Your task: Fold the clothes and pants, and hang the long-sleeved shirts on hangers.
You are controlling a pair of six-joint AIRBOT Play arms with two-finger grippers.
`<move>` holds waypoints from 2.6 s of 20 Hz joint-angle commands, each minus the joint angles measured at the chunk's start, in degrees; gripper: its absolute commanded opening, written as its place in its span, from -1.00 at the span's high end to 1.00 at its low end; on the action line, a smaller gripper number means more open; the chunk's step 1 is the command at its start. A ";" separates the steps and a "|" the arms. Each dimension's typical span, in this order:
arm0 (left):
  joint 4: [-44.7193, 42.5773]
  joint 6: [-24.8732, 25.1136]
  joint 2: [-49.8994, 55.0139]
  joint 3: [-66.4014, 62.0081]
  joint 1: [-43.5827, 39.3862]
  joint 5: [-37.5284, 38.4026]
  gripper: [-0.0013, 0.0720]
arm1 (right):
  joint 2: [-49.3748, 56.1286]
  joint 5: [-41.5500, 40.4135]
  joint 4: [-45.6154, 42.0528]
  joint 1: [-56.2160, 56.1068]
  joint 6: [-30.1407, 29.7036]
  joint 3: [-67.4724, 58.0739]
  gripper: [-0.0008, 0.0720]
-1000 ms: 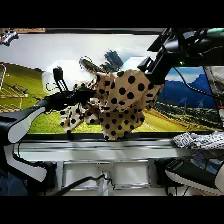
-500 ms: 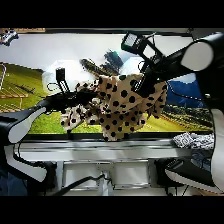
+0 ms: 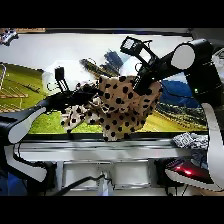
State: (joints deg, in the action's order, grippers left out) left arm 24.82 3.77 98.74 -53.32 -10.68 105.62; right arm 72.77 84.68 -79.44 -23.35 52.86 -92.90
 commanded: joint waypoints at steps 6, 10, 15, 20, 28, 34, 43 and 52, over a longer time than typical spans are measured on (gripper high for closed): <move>6.01 -2.25 -4.17 0.00 6.88 -25.70 -0.43 | -5.70 -0.68 1.64 0.09 0.00 0.11 0.93; 2.14 -4.94 -11.17 -2.75 9.90 -42.64 -0.16 | -7.30 -0.70 1.60 0.11 0.07 0.09 0.93; -20.70 -13.05 -20.39 -10.69 13.81 -51.19 0.02 | -7.63 -1.77 1.66 0.09 0.59 0.11 0.93; -46.77 -35.23 -27.98 -11.54 15.65 -55.78 0.36 | -8.33 -3.45 1.64 0.11 2.75 0.04 0.93; -44.41 -41.42 -41.00 11.02 4.87 -66.71 0.74 | -9.51 -4.76 1.77 0.11 5.42 0.04 0.93; -14.95 -14.38 -37.24 16.70 -13.09 -79.89 -0.21 | -9.51 -4.76 5.46 0.09 6.71 0.04 0.93; 6.14 -4.13 -26.99 15.02 -16.96 -81.79 -0.19 | -9.51 -4.74 7.67 0.09 9.25 0.04 0.93; 6.08 -4.20 -18.34 5.05 -14.12 -78.03 0.93 | -9.55 -3.02 8.74 0.11 9.22 0.04 0.93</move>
State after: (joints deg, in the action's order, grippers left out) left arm 31.11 -0.51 78.83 -46.63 -26.46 27.27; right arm 63.31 80.82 -71.09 -23.24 62.08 -92.79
